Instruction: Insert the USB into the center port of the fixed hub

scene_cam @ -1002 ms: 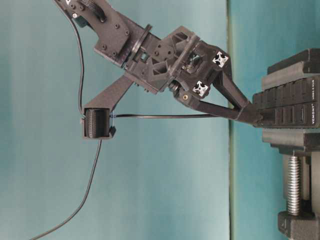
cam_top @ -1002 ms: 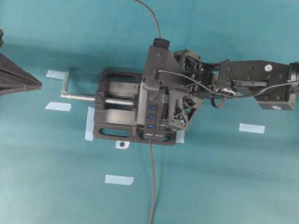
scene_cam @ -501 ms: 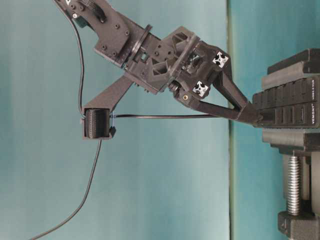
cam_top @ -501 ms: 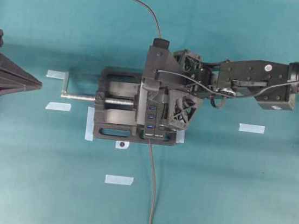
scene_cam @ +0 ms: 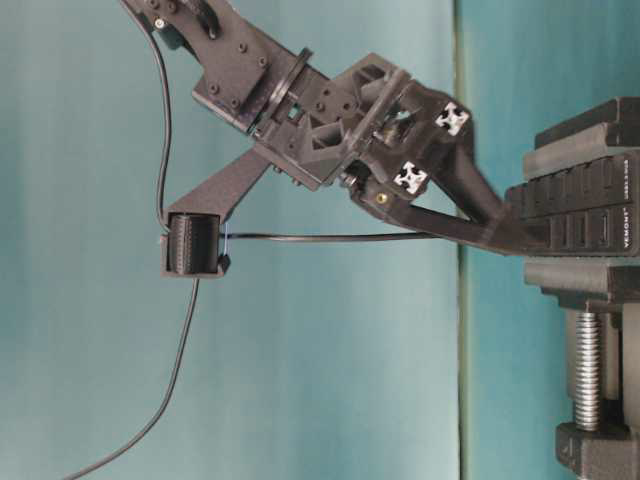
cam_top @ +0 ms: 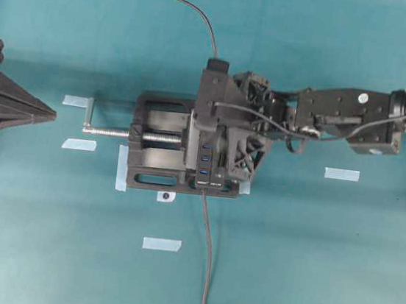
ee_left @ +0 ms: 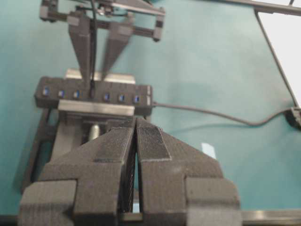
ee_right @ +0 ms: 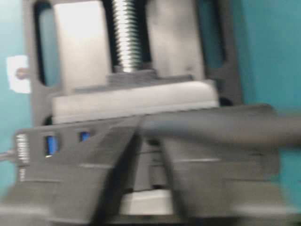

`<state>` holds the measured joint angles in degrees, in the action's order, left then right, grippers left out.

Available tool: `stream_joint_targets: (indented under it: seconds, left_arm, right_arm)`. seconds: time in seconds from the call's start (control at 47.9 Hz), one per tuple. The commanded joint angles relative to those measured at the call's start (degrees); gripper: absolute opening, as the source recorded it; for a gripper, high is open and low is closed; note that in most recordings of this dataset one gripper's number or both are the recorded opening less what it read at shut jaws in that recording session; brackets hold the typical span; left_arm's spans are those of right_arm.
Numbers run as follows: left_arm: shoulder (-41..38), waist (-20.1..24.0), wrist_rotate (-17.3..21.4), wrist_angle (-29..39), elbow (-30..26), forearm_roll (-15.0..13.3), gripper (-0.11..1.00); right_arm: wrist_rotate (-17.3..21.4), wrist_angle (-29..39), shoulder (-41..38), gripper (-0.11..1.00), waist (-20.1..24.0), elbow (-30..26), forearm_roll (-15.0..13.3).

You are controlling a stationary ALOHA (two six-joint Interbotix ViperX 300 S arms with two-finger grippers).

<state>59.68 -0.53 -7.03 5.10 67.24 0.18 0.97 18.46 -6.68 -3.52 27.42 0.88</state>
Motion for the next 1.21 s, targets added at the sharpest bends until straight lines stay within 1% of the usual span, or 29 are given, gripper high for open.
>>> stream_joint_targets:
  seconds: [0.0, 0.083, 0.146, 0.355, 0.647, 1.189]
  left_arm:
    - [-0.2, 0.0, -0.1, -0.4, -1.0, 0.1, 0.00]
    - [-0.2, 0.0, -0.1, -0.4, -1.1, 0.1, 0.00]
    - [-0.2, 0.0, -0.1, -0.4, -1.0, 0.1, 0.00]
    - [-0.2, 0.0, -0.1, -0.4, -1.0, 0.1, 0.00]
    - [-0.2, 0.0, -0.1, -0.4, -1.1, 0.1, 0.00]
    - [-0.2, 0.0, -0.1, -0.4, -1.1, 0.1, 0.00]
  right_arm:
    - [0.5, -0.4, 1.1, 0.50, 1.0, -0.8, 0.2]
    - [0.5, -0.4, 1.7, 0.64, 0.9, -0.9, 0.1]
    - [0.5, -0.3, 2.0, 0.69, 0.8, -0.7, 0.1]
    - [0.6, 0.4, 2.1, 0.68, 0.7, -0.2, 0.1]
    - [0.4, 0.0, 2.1, 0.68, -0.9, -0.1, -0.1]
    - [0.4, 0.4, 2.6, 0.69, -1.4, 0.4, -0.2]
